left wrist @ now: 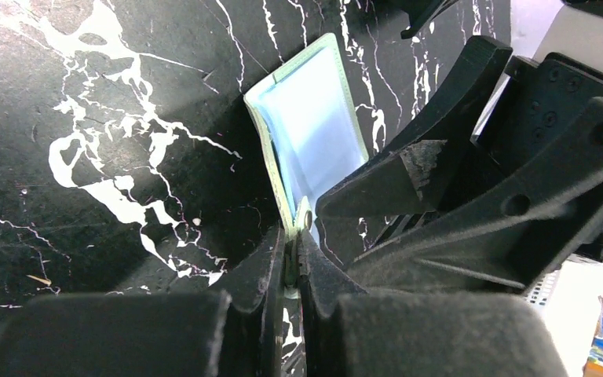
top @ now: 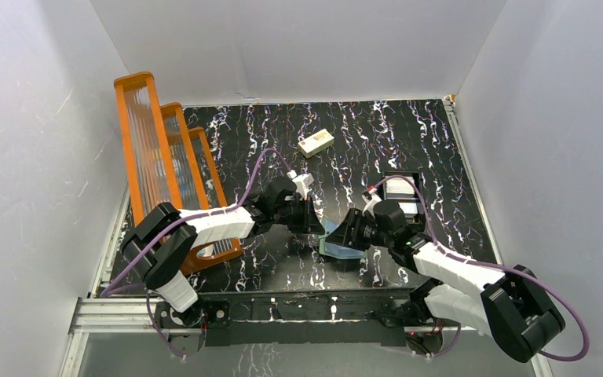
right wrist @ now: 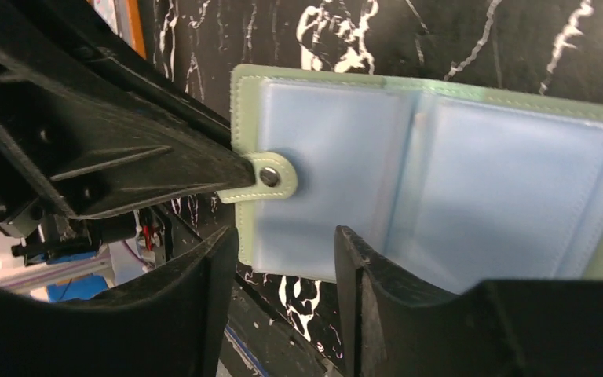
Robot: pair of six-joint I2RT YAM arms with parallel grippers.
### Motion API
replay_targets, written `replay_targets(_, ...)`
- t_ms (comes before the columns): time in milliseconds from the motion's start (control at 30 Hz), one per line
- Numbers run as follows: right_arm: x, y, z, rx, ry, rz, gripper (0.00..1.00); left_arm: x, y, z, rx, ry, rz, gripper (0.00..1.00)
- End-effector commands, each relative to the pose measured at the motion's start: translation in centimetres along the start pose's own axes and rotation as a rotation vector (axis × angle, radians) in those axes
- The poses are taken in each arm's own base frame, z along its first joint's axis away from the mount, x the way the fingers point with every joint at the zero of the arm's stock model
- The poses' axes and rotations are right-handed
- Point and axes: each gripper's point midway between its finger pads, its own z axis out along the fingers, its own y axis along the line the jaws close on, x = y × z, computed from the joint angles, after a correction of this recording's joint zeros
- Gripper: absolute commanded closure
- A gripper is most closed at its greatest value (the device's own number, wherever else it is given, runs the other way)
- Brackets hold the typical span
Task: Put the credit cards into the card holder
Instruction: Open the card holder at the center of the board.
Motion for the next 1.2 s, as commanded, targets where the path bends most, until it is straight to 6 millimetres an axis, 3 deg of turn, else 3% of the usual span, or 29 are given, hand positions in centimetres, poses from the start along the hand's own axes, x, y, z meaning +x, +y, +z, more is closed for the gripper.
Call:
replay_targets(0,-1.6,3.6,-0.1,-0.105,0.006,-0.078,0.41,-1.8,-3.4,-1.5,0.087,-0.048,0.005,1.00)
replay_targets(267,-1.3,2.8,0.4,-0.066,0.015,-0.070,0.39,-2.1,-3.8,-1.8,0.094,-0.057,-0.020,1.00)
replay_targets(333,-1.1,2.3,0.7,-0.052,0.028,-0.063,0.43,-2.0,-3.8,-1.7,0.094,-0.051,-0.024,1.00)
replay_targets(367,-0.9,1.3,0.9,-0.008,0.033,-0.049,0.52,-1.8,-3.8,-1.7,0.091,-0.038,-0.029,1.00)
replay_targets(433,-0.9,0.7,0.9,0.023,0.028,-0.045,0.58,-1.7,-3.5,-1.7,0.078,-0.034,-0.025,1.00)
replay_targets(567,-0.9,0.1,0.8,0.055,0.021,-0.045,0.62,-1.4,-2.6,-1.9,0.032,-0.032,-0.004,1.00)
replay_targets(733,-0.7,-1.0,0.7,0.106,0.020,-0.037,0.61,-1.1,-0.7,-2.5,-0.062,-0.023,0.055,1.00)
replay_targets(1000,-0.9,-1.4,0.5,0.140,0.016,-0.040,0.54,-1.3,-0.6,-2.7,-0.074,-0.022,0.077,1.00)
replay_targets(1167,-1.6,-2.2,-0.3,0.232,0.009,-0.060,0.42,-1.1,-0.1,-2.5,-0.091,-0.009,0.083,1.00)
